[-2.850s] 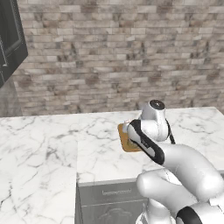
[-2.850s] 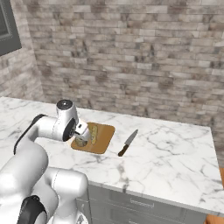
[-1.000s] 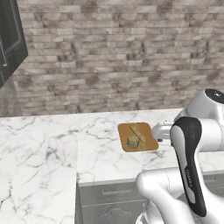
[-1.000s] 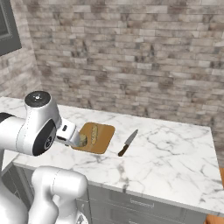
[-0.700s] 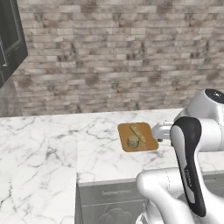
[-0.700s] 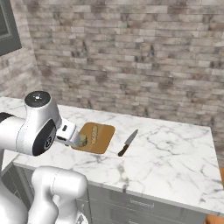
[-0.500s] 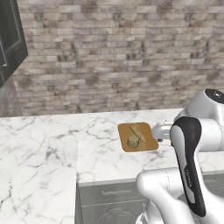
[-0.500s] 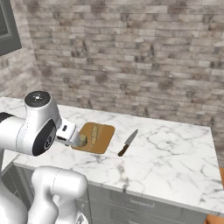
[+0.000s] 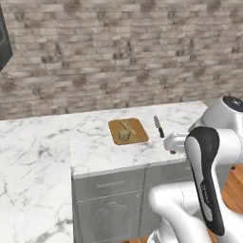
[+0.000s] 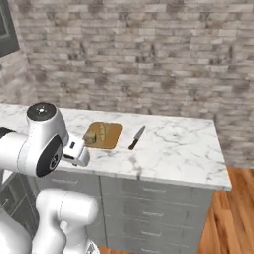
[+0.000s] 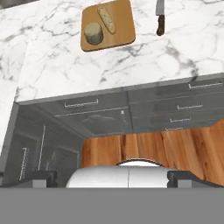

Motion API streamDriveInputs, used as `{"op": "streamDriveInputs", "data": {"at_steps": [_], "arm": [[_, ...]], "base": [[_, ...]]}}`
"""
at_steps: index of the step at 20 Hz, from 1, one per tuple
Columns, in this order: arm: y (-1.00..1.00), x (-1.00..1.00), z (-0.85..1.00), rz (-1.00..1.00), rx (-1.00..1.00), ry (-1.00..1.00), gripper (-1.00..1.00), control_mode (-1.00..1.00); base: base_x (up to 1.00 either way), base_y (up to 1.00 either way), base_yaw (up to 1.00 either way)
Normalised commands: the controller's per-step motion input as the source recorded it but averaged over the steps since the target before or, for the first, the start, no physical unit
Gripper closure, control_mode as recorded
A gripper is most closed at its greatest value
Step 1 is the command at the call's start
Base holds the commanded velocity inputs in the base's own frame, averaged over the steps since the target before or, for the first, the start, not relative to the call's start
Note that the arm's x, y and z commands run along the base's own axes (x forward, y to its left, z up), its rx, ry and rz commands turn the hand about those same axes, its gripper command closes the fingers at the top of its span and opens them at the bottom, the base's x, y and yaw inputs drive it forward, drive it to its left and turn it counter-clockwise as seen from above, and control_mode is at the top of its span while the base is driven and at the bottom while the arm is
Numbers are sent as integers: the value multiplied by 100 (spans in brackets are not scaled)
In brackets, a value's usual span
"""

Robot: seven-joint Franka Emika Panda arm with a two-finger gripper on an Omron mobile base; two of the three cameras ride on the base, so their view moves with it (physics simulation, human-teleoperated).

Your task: Retrieve the sausage and cheese from the fridge and place them on the cutting board on the counter.

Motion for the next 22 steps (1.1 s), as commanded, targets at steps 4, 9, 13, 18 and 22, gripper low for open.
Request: {"op": "streamDriveInputs", "data": {"at_steps": [4,9,13,18,22], "arm": [[0,0,0,0,0,0,-100,100],[0,0,0,0,0,0,-100,100],[0,0,0,0,0,0,-100,100],[0,0,0,0,0,0,-100,100],[0,0,0,0,0,0,-100,100]], "base": [[0,-27,-68],[7,-40,-71],[12,-51,-71],[22,-53,-67],[31,-60,-63]]}}
